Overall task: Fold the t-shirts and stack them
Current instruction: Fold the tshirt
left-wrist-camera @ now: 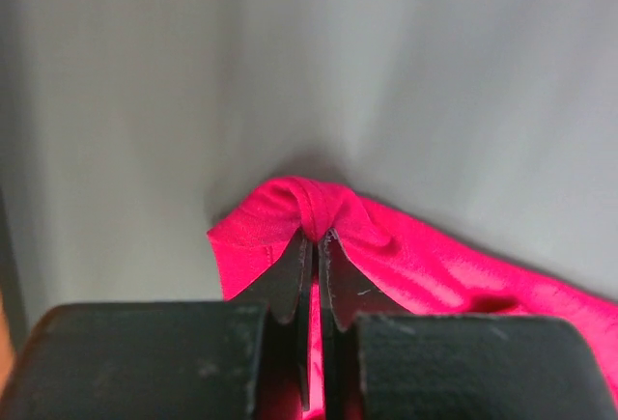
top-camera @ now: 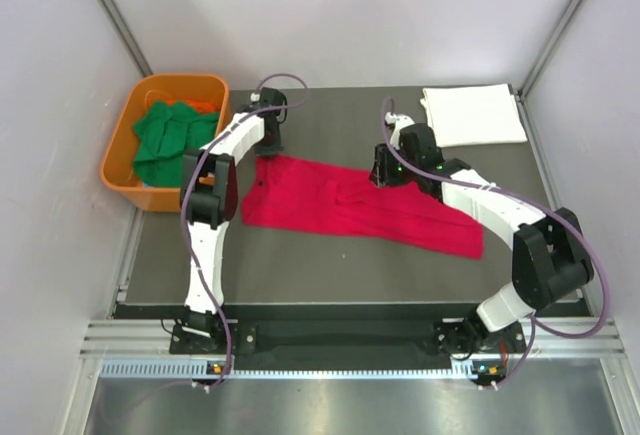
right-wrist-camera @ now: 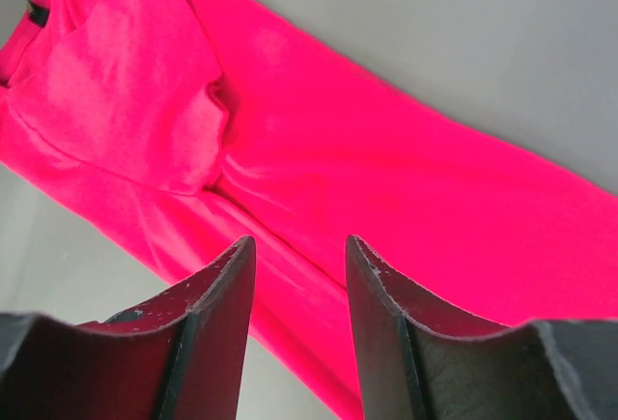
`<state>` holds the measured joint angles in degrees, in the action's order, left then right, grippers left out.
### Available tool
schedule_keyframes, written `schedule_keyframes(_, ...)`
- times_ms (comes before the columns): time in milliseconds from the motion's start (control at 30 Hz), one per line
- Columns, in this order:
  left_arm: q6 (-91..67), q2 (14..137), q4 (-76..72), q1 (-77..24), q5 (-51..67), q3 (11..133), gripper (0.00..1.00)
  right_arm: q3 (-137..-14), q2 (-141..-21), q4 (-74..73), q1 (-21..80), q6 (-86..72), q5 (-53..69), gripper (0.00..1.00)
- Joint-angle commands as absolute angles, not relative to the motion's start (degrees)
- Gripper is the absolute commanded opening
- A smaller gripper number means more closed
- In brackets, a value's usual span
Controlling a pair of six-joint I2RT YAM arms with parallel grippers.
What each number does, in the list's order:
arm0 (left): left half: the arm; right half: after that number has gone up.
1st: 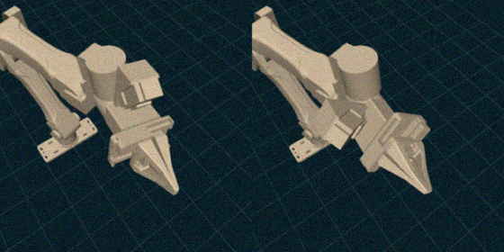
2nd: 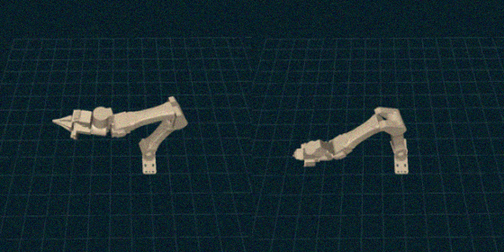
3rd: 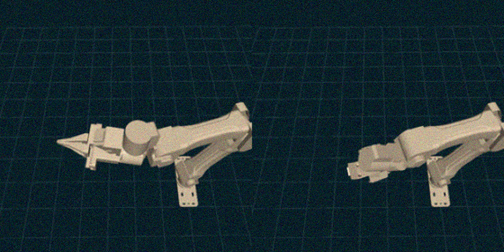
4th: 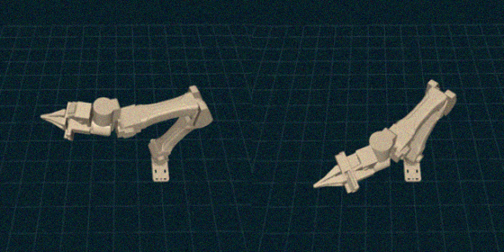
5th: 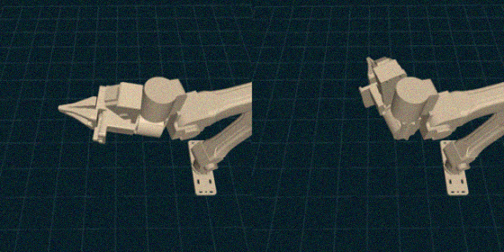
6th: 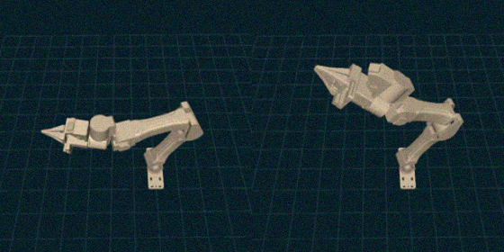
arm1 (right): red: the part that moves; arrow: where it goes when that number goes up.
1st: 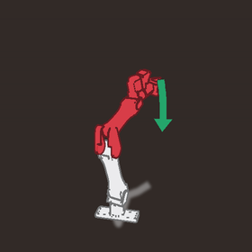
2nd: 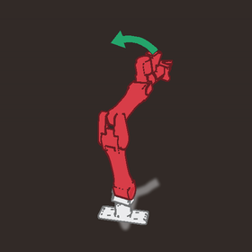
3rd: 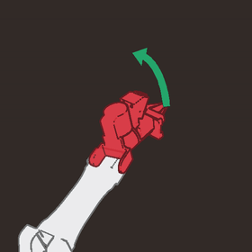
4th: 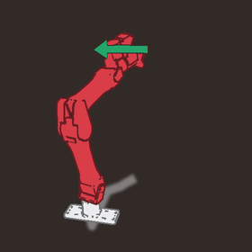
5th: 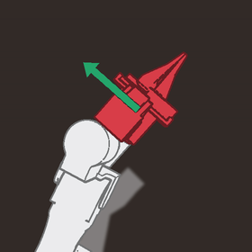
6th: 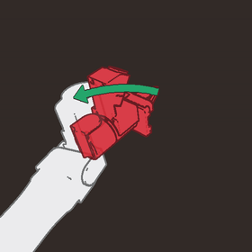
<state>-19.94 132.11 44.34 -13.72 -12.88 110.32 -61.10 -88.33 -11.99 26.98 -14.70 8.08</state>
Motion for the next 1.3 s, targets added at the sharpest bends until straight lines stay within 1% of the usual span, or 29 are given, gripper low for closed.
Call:
schedule_keyframes(0, -19.3, 134.3, 34.2, -13.0, -13.9, 115.4, 0.00, -61.0, -84.1, -11.7, 26.1, -18.1, 0.4, 0.43)
schedule_keyframes(67, -19.6, 135.5, 30.9, -13.0, -14.2, 117.6, 0.00, -61.0, -82.5, -12.9, 26.0, -19.4, -3.6, 0.42)
schedule_keyframes(267, -21.1, 139.9, 25.3, -12.9, -11.3, 123.8, 0.00, -61.6, -78.3, -14.3, 25.8, -21.0, -6.4, 0.42)
schedule_keyframes(367, -22.9, 142.3, 20.1, -12.9, -8.4, 126.6, 0.00, -62.4, -76.7, -14.5, 25.8, -21.6, -6.7, 0.42)
schedule_keyframes(700, -29.7, 148.5, 3.3, -12.9, 3.0, 129.5, 0.00, -64.3, -75.1, -16.3, 25.8, -21.7, -7.3, 0.42)
schedule_keyframes(800, -32.3, 153.2, 2.5, -13.0, 4.8, 135.1, 0.00, -64.6, -75.6, -16.5, 25.8, -21.6, -7.3, 0.42)
schedule_keyframes(833, -33.8, 155.1, 1.7, -13.0, 4.9, 137.2, 0.00, -65.0, -75.8, -17.0, 25.8, -21.7, -7.3, 0.42)
schedule_keyframes(1033, -38.6, 158.0, -3.6, -13.2, 1.8, 139.7, 0.00, -65.0, -75.3, -17.8, 25.8, -20.8, -7.9, 0.42)
schedule_keyframes(1067, -38.8, 157.9, -4.4, -13.3, 1.8, 139.7, 0.02, -65.0, -75.1, -17.8, 25.8, -20.7, -8.1, 0.42)
schedule_keyframes(1100, -38.8, 157.6, -4.6, -13.3, 2.2, 139.6, 0.07, -64.8, -75.0, -18.0, 25.8, -20.7, -8.1, 0.42)
schedule_keyframes(1133, -38.7, 156.3, -4.7, -13.3, 4.5, 139.3, 0.22, -64.5, -74.5, -18.1, 25.8, -20.4, -8.1, 0.42)
schedule_keyframes(1200, -37.9, 154.3, -5.1, -13.3, 7.2, 138.3, 0.33, -63.7, -74.3, -18.2, 25.7, -20.3, -8.0, 0.42)
schedule_keyframes(1233, -37.0, 151.2, -4.8, -13.2, 8.3, 136.2, 0.43, -63.4, -74.0, -18.5, 25.8, -20.1, -7.9, 0.42)
schedule_keyframes(1267, -36.7, 149.3, -4.8, -13.2, 9.9, 134.5, 0.46, -63.2, -73.9, -18.7, 25.8, -20.2, -7.9, 0.42)
